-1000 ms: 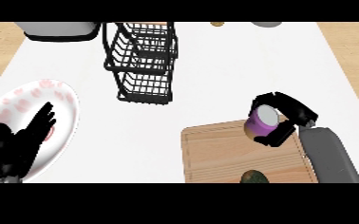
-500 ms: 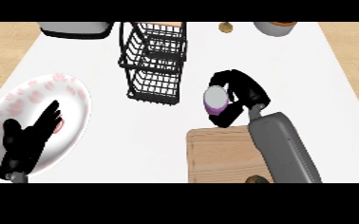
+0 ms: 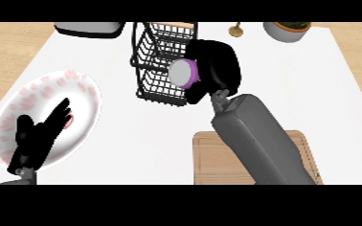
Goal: Pick the can from the cutting board and place it in the tiered basket
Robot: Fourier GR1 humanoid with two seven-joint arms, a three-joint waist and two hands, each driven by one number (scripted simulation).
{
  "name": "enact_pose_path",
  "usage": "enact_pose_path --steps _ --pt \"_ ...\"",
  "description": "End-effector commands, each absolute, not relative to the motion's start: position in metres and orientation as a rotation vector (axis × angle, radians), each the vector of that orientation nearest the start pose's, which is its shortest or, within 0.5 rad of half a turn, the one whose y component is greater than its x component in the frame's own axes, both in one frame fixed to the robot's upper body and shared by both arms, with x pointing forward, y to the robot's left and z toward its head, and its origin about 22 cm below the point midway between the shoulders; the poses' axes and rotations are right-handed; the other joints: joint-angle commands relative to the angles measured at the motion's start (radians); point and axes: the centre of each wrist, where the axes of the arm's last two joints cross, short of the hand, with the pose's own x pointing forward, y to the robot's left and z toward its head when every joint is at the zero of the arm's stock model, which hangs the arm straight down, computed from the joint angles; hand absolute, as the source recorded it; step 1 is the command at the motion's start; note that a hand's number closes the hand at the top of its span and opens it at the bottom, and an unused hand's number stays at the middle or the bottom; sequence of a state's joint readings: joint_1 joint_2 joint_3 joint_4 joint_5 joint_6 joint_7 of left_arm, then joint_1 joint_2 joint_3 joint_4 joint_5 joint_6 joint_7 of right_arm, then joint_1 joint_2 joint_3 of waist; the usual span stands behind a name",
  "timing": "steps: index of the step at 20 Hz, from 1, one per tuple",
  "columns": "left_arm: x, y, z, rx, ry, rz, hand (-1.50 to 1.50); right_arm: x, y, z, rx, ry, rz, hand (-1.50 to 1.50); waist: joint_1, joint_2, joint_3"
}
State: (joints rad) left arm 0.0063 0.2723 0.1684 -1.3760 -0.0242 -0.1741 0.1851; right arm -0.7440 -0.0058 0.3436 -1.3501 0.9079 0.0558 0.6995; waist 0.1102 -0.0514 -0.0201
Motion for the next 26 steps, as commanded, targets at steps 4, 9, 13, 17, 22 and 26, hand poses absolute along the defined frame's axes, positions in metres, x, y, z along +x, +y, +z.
enact_pose_path --steps 4,9,13,17,22,26 --pt "0.245 0.335 -0.009 0.194 -1.196 -0.217 0.0 0.316 -0.003 0.194 -1.11 -1.511 0.651 1.5 0.053 0.023 0.007" --pt "0.259 0.321 -0.005 0.183 -1.227 -0.233 0.0 0.309 0.026 0.218 -1.214 -1.517 0.519 1.5 0.071 0.047 0.008" --pt "0.26 0.321 -0.005 0.188 -1.229 -0.234 0.0 0.312 0.039 0.23 -1.258 -1.515 0.451 1.5 0.083 0.057 0.01" --pt "0.264 0.312 -0.009 0.167 -1.233 -0.237 0.0 0.326 0.049 0.234 -1.335 -1.496 0.444 1.5 0.084 0.073 0.01" --pt "0.271 0.312 0.003 0.175 -1.262 -0.232 0.0 0.343 0.05 0.247 -1.317 -1.524 0.367 1.5 0.081 0.079 0.014" --pt "0.27 0.308 -0.003 0.163 -1.258 -0.224 0.0 0.353 0.043 0.254 -1.18 -1.6 0.262 1.5 0.078 0.09 0.015"
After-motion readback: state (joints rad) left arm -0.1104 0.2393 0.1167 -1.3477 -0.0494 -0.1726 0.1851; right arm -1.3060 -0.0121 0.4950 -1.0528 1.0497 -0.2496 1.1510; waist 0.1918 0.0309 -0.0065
